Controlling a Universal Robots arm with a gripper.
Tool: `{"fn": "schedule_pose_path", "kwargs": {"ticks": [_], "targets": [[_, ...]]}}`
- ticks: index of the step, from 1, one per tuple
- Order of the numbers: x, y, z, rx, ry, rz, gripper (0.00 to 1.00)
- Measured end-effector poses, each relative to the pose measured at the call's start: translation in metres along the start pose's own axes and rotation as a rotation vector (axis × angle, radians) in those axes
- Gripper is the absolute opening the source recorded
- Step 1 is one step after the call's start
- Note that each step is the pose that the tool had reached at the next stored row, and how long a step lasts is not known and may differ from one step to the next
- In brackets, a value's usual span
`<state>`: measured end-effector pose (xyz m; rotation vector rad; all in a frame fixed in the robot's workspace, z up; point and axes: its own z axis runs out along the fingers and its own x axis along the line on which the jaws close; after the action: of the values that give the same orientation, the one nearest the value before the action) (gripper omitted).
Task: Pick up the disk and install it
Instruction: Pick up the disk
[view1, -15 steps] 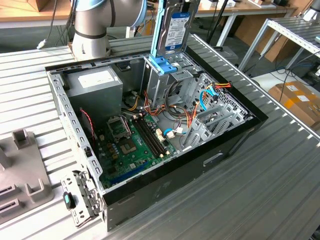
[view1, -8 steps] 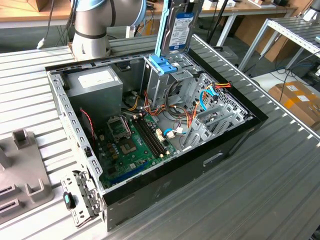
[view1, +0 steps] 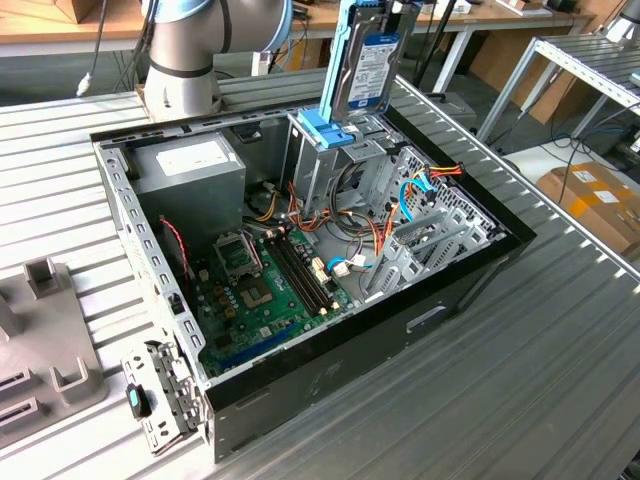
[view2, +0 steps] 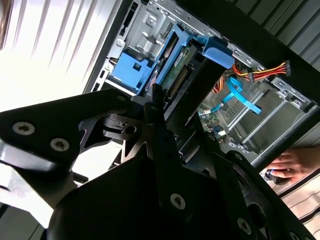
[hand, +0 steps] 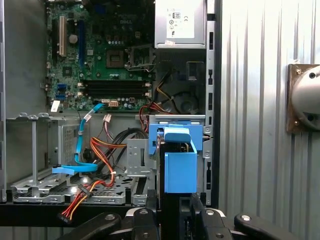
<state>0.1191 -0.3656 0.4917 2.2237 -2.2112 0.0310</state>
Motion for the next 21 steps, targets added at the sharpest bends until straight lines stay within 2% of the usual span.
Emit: {"fn": "schedule_pose_path", "kwargs": {"ticks": [5,9,17,21], "targets": [[0.0128,-0.0002,0.0002,0.0,0.0,0.0,0.35],[0.0192,-0.0003,0.0003,0.0,0.0001,0.0,0.35],[0.0289,-0.0004,0.0002,0.0,-0.0001,0.0,0.35],[0.0301,-0.0004,-0.0014,0.0,-0.0004,0.0,0.35]]}}
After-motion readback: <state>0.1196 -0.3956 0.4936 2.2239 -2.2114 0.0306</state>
